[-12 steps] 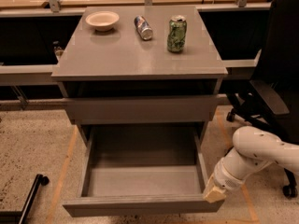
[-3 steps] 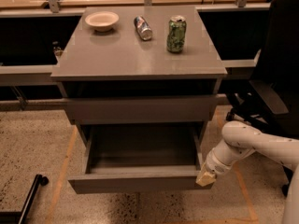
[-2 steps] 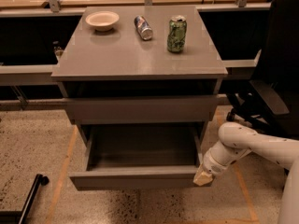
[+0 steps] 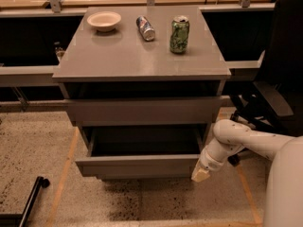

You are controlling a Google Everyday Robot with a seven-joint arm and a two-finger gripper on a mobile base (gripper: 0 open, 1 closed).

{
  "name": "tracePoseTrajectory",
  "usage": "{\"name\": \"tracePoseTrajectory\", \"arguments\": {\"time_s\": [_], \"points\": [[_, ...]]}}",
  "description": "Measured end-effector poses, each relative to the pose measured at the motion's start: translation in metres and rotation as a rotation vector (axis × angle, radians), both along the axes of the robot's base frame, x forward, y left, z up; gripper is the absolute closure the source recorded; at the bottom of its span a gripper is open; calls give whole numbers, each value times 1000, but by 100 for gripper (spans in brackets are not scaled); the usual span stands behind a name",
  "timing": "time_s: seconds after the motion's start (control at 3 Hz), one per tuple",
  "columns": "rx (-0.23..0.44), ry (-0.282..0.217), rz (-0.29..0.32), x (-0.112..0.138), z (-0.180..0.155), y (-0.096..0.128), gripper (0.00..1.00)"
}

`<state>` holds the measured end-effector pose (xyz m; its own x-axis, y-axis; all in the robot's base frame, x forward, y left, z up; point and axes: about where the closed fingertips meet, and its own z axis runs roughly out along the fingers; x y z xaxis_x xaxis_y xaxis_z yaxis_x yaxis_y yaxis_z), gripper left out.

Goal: Close middle drawer

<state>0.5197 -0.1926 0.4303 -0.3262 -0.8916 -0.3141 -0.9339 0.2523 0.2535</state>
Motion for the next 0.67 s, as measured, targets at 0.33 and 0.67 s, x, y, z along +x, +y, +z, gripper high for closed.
{"name": "tracePoseTrajectory", "arguments": {"time_s": [0.33, 0.67], "points": [[26, -61, 8, 37, 8, 2, 100], [31, -136, -12, 73, 27, -4, 100]]}}
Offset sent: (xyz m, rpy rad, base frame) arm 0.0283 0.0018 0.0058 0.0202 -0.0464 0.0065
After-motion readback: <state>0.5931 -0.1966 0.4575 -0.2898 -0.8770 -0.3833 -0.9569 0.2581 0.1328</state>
